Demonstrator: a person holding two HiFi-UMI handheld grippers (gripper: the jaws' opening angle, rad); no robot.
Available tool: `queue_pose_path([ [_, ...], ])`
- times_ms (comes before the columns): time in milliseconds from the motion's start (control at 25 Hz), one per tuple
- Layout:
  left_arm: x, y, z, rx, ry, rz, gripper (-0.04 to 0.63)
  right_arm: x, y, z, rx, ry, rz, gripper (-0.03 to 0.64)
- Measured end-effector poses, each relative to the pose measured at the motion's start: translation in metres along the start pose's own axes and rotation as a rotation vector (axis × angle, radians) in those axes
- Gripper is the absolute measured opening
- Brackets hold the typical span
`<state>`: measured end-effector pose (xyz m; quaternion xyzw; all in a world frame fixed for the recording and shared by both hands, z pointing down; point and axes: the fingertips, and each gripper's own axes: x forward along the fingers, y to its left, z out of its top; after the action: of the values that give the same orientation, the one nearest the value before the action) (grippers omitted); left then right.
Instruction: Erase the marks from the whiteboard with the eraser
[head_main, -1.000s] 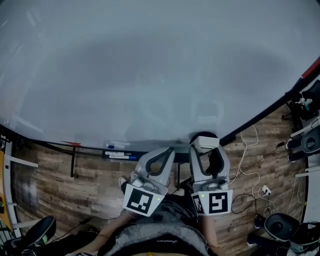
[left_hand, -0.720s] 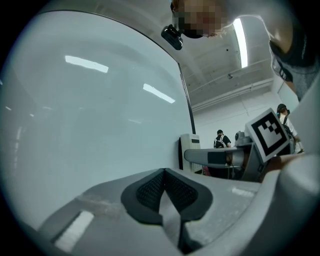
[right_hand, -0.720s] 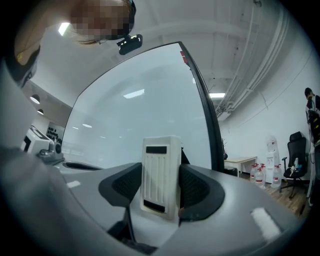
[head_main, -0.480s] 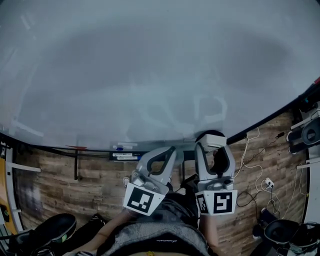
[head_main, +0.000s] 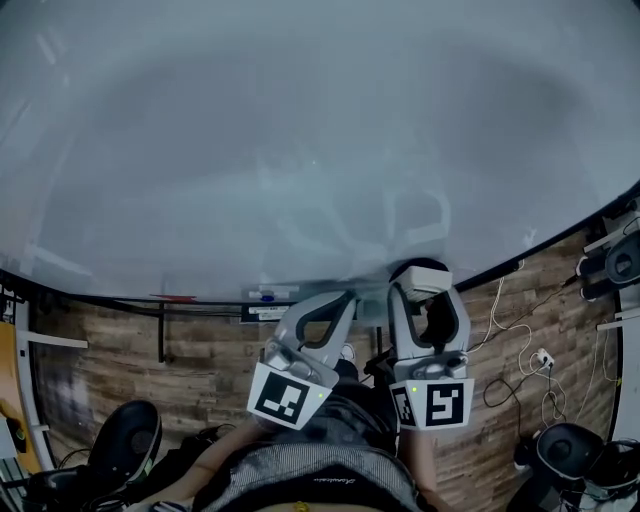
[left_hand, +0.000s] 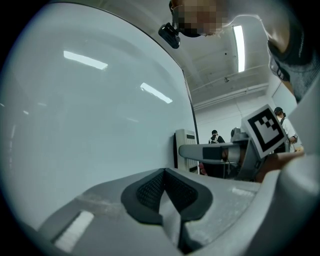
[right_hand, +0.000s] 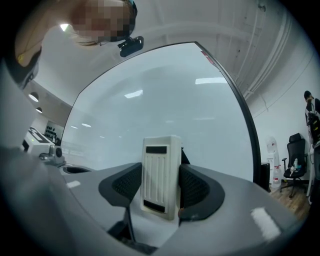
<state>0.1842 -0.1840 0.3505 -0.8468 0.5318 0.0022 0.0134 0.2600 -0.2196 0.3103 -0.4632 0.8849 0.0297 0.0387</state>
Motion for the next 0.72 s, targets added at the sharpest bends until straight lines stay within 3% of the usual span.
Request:
queue_pose_path([
  [160,-0.024,0.025,-0.008,-0.039,0.007,0.012,0.003,0.011,0.033,-0.004,-0.009,0.006,0.006,0.241],
  [720,-0.012,0.017,0.014,0.011,-0.024,0.027,0.003,0.013,0.045,0.02,0.004,-0.022,0.097,0.241],
])
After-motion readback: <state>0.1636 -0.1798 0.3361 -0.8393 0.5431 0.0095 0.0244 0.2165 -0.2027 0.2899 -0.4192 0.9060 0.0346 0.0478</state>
